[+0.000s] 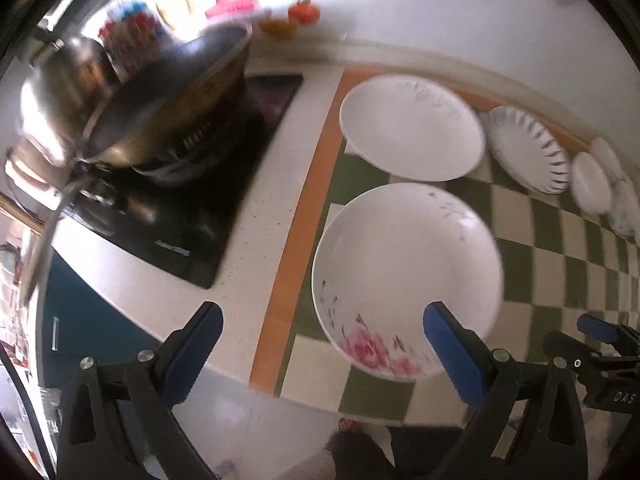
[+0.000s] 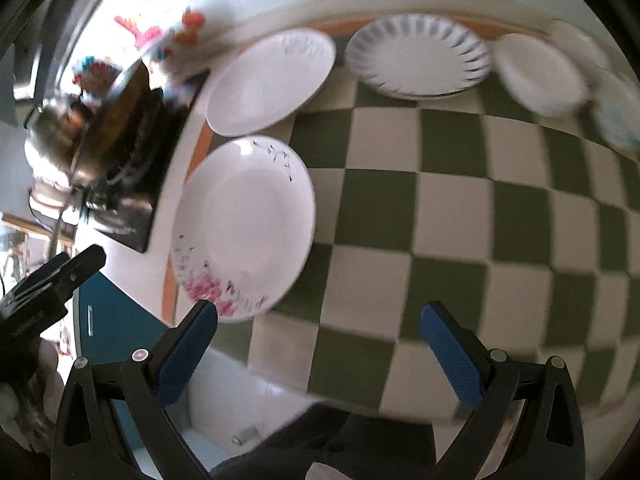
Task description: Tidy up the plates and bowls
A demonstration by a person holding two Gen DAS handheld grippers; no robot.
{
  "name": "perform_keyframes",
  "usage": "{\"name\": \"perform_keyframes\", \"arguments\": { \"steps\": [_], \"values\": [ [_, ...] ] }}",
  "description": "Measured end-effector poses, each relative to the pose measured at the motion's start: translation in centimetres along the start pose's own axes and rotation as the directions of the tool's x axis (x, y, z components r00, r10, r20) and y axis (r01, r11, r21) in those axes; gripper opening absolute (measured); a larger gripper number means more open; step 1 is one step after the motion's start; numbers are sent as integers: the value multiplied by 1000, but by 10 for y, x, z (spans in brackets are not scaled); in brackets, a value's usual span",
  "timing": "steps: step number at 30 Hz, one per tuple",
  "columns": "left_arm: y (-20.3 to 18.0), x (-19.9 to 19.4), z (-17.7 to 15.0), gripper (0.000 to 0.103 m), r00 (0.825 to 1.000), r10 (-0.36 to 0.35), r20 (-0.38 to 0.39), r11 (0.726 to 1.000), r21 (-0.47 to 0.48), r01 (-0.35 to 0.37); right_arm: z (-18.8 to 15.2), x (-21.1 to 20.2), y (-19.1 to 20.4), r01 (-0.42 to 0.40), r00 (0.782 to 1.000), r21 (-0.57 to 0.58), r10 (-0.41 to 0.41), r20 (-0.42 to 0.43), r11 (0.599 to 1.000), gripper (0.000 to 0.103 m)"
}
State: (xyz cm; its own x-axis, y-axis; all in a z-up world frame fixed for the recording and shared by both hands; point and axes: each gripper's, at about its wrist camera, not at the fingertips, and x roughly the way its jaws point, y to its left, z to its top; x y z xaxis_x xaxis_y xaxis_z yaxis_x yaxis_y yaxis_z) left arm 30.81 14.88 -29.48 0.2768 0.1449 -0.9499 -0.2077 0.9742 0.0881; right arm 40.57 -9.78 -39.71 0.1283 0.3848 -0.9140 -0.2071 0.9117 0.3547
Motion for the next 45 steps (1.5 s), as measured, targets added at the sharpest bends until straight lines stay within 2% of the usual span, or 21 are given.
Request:
{"name": "perform_keyframes", "arguments": {
  "steps": [5,8,9,13,14,15,16,17,19,20,23,31,40,44,45],
  "values": [
    [9,65,21,102,994,-28,-108,999,-30,25,43,64,-5,-22,994,-6,21,-106,1000,101],
    [16,89,28,98,984,-60,-166,998,-45,53,61,90,-8,-76,984,35,81,-157,996,96],
    [18,97,30,93,980,-75,-183,997,-50,66,66,97,-7,-90,981,43,96,-169,995,94],
    [21,120,33,74,961,-126,-247,992,-47,118,75,118,-2,-119,966,53,128,-223,991,76],
    [20,124,33,67,957,-129,-260,992,-41,123,75,124,0,-123,962,60,134,-239,991,70],
    [20,128,33,56,953,-135,-273,991,-39,130,75,129,1,-126,959,62,137,-248,990,69],
    [20,129,33,54,945,-165,-281,986,-44,160,75,129,3,-124,962,59,134,-239,991,64],
    [21,127,33,46,941,-194,-279,981,-53,186,76,129,5,-141,961,49,149,-233,989,51],
    [21,123,33,31,933,-236,-273,972,-71,225,75,133,10,-135,956,47,143,-258,990,35],
    [19,119,32,31,934,-232,-272,973,-66,222,75,133,10,-114,960,41,121,-254,993,28],
    [16,109,30,30,939,-216,-268,976,-50,210,72,130,3,-104,965,58,115,-235,993,16],
    [-14,75,27,28,942,-205,-265,977,-6,211,65,126,-12,-107,966,90,125,-226,990,17],
    [-71,35,16,28,944,-228,-238,964,81,254,51,74,-53,-88,982,125,107,-156,988,17],
    [-95,26,12,29,938,-248,-244,952,118,282,43,50,-80,-63,988,146,82,-129,987,17],
    [-102,25,2,29,936,-252,-245,949,126,289,41,46,-88,-58,989,153,78,-126,987,17]
  ]
}}
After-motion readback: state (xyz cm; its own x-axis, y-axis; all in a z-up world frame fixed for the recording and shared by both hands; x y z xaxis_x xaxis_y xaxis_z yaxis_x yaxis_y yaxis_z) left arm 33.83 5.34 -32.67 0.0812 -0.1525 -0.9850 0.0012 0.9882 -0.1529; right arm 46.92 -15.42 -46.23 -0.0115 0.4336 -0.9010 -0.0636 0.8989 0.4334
